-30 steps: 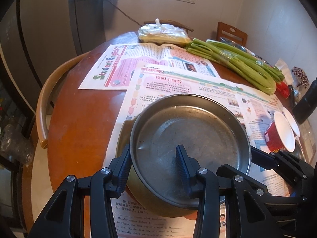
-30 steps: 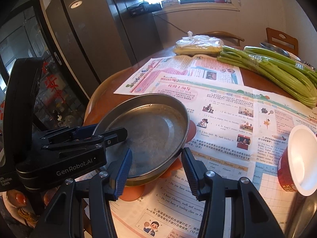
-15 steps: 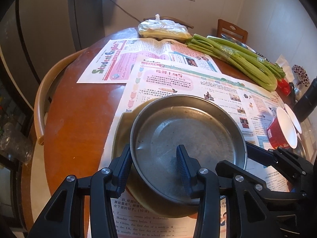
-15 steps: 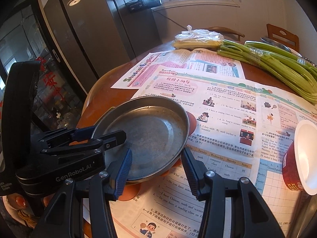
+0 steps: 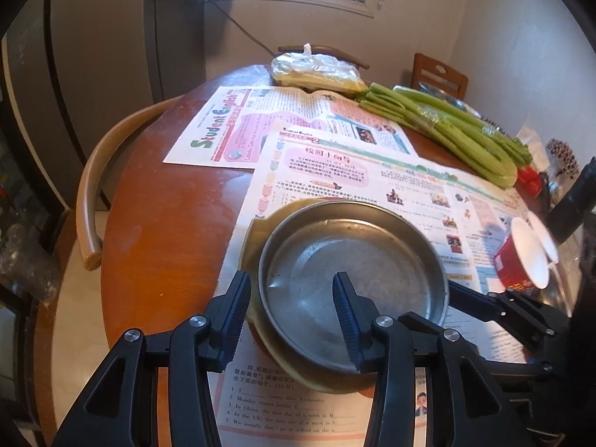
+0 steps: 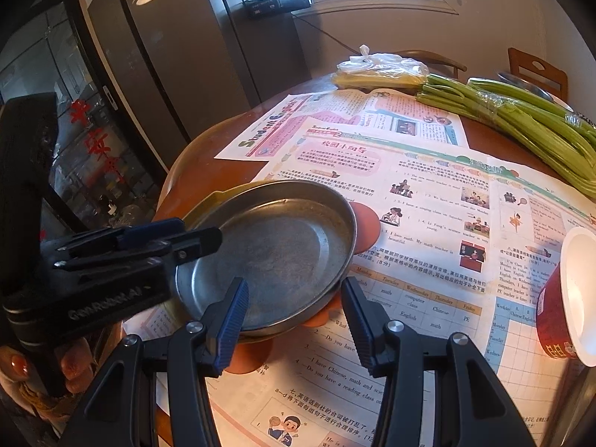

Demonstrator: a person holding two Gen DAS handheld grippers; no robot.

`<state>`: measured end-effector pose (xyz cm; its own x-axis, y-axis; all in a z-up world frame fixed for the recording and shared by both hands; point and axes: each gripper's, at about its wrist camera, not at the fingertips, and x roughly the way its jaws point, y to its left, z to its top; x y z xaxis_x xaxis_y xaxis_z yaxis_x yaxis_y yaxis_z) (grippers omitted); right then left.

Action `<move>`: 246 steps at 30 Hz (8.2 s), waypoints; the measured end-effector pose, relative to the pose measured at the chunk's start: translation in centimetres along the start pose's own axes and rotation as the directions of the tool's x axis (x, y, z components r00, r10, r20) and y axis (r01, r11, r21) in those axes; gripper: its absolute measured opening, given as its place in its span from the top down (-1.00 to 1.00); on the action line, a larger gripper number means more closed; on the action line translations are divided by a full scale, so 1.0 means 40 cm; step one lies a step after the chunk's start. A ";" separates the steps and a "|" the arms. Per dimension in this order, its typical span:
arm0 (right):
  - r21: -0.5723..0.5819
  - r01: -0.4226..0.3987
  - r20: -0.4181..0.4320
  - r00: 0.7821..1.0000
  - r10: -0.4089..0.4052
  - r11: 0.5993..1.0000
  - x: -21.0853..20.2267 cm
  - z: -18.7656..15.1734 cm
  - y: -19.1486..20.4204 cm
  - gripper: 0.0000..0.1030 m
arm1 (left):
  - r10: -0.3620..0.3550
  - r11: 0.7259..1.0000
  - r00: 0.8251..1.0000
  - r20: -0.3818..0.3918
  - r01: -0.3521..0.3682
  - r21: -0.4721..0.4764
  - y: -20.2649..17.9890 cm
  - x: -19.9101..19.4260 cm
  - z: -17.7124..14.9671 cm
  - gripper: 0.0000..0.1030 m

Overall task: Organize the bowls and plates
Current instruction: 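Set the steel pan down on the yellow plate and open the left tool, then move the open left tool to the rim of the large steel bowl, then grip the rim of the large steel bowl with the left tool, then carry the steel bowl with the left tool and set it beside the white bowls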

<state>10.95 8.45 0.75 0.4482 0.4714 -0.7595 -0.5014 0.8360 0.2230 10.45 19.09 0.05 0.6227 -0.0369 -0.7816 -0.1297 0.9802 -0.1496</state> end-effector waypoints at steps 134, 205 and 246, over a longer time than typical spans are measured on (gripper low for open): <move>0.386 0.330 0.269 0.853 -0.447 0.861 -0.690 -0.271 -0.555 -0.19 | -0.245 0.941 0.969 0.035 0.229 0.249 -0.693 -0.156 -0.090 -0.15; 0.063 0.244 0.068 0.966 -0.248 0.968 -0.377 -0.345 -0.340 -0.01 | -0.233 0.949 0.956 -0.176 0.263 0.173 -0.562 0.015 -0.236 0.12; 0.120 0.183 0.097 0.976 -0.195 0.976 -0.352 -0.341 -0.354 -0.01 | -0.114 0.972 0.976 -0.185 0.148 0.185 -0.566 0.045 -0.221 0.07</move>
<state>1.65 -13.85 -0.05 0.6067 0.3241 -0.7258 -0.3182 0.9358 0.1518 7.69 -4.88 -3.32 0.4801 -0.1834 -0.8578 0.1086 0.9828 -0.1494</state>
